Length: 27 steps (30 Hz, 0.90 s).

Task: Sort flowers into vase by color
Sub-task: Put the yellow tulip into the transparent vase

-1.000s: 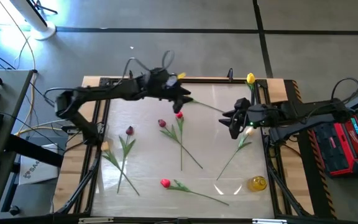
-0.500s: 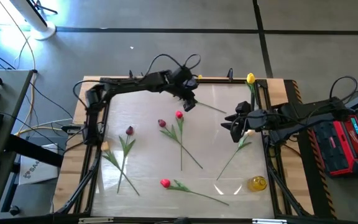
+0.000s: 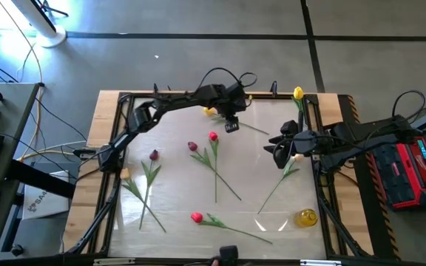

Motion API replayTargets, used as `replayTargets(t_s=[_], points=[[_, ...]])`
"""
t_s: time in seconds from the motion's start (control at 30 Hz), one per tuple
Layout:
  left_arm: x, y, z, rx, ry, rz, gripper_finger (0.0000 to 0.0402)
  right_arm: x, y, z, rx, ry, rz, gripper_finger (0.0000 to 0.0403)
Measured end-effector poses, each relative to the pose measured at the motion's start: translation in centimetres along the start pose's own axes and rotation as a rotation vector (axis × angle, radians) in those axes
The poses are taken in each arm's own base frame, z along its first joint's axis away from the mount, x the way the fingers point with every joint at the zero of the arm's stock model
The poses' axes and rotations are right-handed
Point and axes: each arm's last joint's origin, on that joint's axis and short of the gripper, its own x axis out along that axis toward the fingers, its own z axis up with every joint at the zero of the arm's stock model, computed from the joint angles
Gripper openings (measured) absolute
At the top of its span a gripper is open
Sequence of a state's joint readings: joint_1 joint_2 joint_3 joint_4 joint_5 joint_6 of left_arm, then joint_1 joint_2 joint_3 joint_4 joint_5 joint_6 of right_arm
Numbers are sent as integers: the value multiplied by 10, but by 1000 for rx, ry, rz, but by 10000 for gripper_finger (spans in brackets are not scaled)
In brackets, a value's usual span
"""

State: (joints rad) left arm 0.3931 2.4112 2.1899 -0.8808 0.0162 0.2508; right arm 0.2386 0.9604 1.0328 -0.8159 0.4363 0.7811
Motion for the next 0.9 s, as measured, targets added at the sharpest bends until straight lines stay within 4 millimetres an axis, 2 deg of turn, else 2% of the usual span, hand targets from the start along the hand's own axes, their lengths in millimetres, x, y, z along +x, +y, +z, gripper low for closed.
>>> replayTargets(t_s=[0.2,0.47,0.67,0.9], points=[[22,1,-5,161,84,34,187,0,-2,-4,10,30,-22,169],[26,11,-13,227,148,44,186,-1,-1,-4,16,31,-20,169],[25,31,-27,210,242,85,186,-1,-1,-4,24,31,-20,169],[20,70,-50,178,351,93,186,-1,-1,-4,50,30,-20,169]])
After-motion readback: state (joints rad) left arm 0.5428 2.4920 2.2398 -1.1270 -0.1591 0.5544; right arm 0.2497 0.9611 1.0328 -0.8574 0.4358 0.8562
